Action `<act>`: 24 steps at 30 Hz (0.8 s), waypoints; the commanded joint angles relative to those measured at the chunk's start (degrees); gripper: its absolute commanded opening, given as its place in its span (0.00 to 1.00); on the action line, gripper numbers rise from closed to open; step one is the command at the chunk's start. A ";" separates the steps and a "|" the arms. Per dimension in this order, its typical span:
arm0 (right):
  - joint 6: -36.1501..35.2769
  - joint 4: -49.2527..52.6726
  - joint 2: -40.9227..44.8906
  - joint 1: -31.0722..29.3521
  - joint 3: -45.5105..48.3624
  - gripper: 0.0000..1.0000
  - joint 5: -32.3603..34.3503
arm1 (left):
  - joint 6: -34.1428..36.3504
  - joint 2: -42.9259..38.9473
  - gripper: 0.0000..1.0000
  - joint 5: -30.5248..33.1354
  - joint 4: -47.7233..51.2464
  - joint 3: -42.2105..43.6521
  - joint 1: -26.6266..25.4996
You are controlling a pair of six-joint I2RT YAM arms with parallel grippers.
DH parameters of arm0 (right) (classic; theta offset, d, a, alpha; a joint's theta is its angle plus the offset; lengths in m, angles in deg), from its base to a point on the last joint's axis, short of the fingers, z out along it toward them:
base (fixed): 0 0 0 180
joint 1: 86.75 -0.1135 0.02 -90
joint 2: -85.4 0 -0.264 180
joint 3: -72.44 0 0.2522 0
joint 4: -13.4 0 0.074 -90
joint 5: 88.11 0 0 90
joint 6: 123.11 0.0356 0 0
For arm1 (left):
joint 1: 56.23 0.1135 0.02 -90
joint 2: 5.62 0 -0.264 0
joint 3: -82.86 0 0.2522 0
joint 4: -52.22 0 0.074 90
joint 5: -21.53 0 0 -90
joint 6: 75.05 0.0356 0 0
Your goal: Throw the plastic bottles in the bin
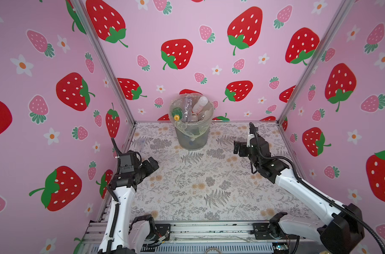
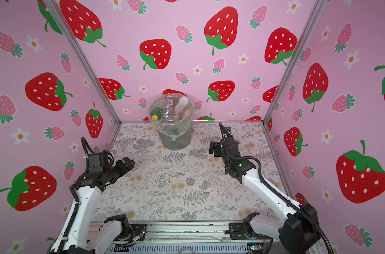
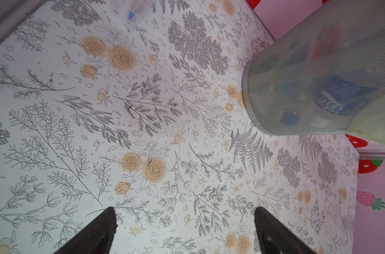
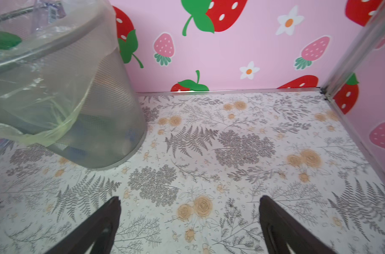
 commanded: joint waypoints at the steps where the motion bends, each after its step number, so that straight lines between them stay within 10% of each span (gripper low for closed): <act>1: -1.37 -1.55 3.72 2.49 3.43 0.99 2.16 | -2.74 -1.94 0.99 6.09 -4.77 2.17 0.09; 13: -5.50 -17.89 19.56 5.99 23.50 0.99 9.81 | -4.94 -11.03 0.99 21.89 -20.45 14.31 -0.99; 24: -11.00 -26.52 19.41 7.71 30.43 0.99 12.23 | 1.25 -2.90 0.99 25.25 -37.95 19.57 -1.40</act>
